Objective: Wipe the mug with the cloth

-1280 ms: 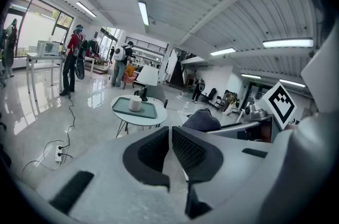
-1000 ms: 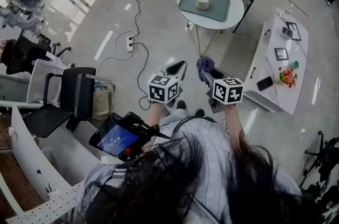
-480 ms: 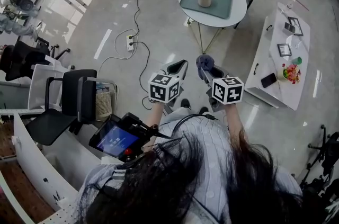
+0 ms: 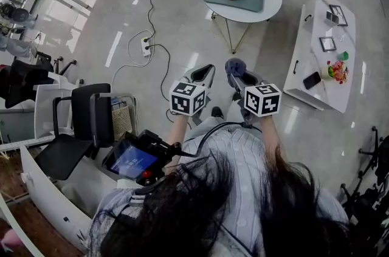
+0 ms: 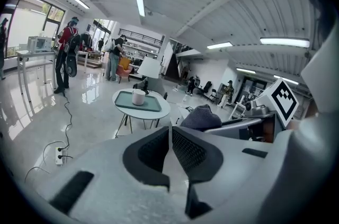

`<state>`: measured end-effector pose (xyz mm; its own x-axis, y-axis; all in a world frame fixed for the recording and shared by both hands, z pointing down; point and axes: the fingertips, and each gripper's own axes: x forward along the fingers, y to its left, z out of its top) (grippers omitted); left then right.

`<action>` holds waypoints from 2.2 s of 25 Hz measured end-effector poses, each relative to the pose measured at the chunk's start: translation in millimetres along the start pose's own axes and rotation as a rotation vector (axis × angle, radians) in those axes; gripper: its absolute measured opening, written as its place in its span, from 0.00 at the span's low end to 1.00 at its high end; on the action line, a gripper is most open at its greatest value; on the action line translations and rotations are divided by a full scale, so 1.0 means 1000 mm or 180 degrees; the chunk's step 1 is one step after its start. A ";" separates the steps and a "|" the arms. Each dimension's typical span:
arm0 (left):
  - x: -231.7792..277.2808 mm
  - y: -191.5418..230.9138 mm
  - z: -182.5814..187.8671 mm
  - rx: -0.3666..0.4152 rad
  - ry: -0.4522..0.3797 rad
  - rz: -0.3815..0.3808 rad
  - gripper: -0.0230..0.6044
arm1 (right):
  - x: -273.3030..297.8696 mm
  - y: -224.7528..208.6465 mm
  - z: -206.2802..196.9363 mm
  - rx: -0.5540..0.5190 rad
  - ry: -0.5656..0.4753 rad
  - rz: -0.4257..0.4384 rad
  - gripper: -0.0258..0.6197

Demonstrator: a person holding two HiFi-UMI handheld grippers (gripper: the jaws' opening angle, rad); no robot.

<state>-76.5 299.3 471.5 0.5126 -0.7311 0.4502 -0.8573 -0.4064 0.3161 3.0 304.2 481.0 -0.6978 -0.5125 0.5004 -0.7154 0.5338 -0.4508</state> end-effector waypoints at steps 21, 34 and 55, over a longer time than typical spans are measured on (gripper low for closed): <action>0.135 0.079 0.090 0.0053 0.0042 0.0151 0.09 | 0.112 -0.107 0.116 -0.0030 0.0257 0.0147 0.19; 0.213 0.106 0.135 0.0134 0.0182 0.0384 0.09 | 0.151 -0.173 0.170 -0.0021 0.0336 0.0287 0.19; 0.286 0.141 0.163 0.1261 0.0871 -0.0143 0.09 | 0.192 -0.217 0.193 0.0299 0.0277 0.0067 0.19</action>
<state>-58.2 -56.5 508.7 0.4978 -0.5588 0.6633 -0.7591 -0.6506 0.0217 17.8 -39.6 532.4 -0.7098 -0.4393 0.5505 -0.7037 0.4765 -0.5270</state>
